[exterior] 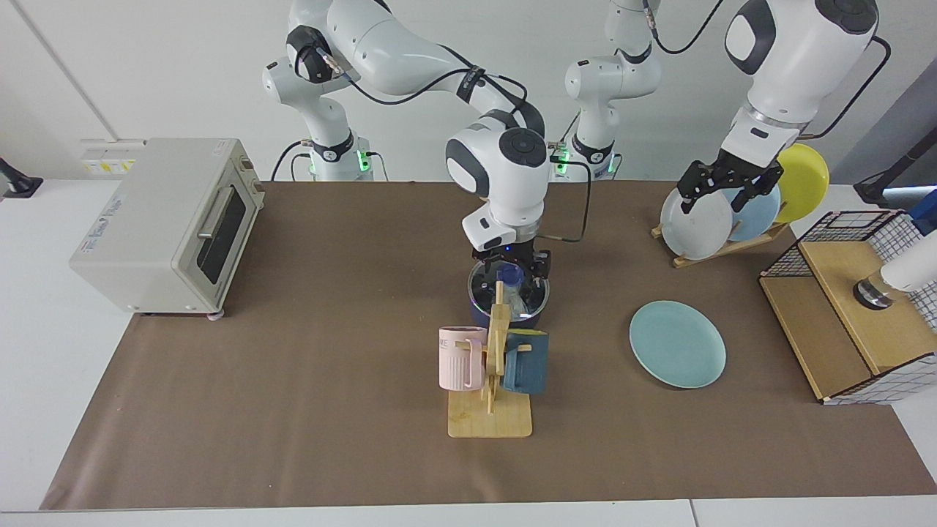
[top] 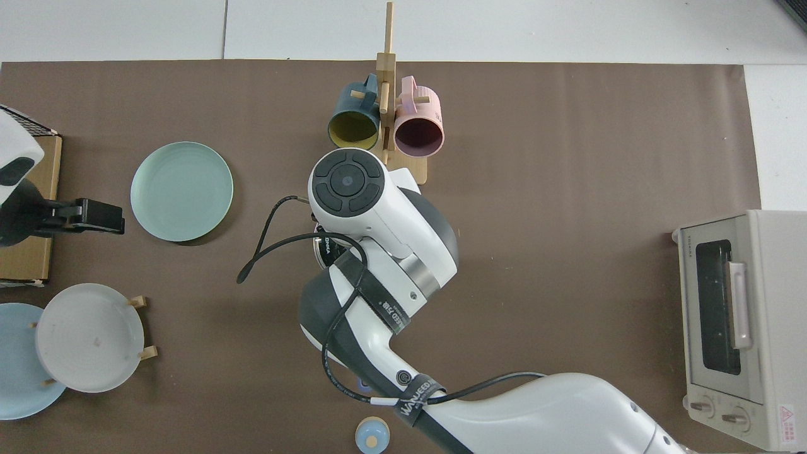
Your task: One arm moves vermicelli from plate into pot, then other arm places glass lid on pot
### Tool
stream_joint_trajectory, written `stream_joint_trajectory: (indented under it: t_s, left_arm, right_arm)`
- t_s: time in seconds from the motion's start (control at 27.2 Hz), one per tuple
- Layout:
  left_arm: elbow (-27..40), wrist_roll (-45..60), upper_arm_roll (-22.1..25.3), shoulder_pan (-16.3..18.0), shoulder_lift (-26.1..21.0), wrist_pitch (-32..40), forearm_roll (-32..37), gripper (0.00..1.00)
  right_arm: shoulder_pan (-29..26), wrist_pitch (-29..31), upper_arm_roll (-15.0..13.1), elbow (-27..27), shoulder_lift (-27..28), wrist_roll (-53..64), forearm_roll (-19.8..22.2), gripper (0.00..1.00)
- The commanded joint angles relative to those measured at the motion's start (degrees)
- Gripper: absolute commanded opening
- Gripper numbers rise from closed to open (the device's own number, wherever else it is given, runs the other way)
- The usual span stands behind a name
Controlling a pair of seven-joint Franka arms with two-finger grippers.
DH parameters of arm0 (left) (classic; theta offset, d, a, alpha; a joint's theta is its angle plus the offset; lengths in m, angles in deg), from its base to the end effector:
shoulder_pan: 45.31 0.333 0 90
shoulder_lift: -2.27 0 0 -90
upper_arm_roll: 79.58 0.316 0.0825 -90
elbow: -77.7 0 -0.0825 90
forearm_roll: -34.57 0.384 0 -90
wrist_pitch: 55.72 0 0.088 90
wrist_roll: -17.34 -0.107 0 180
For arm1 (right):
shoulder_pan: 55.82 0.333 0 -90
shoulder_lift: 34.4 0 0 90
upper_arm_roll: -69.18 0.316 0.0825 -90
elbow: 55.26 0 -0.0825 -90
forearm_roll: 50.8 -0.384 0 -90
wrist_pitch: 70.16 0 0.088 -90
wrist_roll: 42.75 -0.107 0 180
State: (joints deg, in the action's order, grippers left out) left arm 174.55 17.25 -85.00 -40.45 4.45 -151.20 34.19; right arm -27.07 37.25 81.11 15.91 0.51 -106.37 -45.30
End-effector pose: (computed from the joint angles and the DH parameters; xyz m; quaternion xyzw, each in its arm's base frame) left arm 0.5494 -0.0069 0.5970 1.0000 -0.0054 0.0070 0.0015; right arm 0.5817 0.4415 0.4192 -0.9786 0.2044 -0.0007 0.0219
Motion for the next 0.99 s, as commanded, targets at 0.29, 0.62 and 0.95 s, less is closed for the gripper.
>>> stream_joint_trajectory:
  t_s: [0.29, 0.62, 0.95]
  left_arm:
    - [0.27, -0.35, -0.21, 0.33, 0.8, 0.64, -0.32, 1.0]
    - [0.27, -0.35, -0.21, 0.33, 0.8, 0.64, -0.32, 1.0]
    - [0.27, -0.35, -0.21, 0.33, 0.8, 0.64, -0.32, 1.0]
  right_arm:
    - [-8.44, -5.98, 1.86, 0.9, -11.44, 14.47, -2.06, 1.0]
    - [-20.39, -9.15, 2.04, 9.07, -19.35, 31.96, -2.95, 1.0]
    - [-28.4, -13.19, -1.11, 10.13, -22.86, 43.91, -3.04, 1.0]
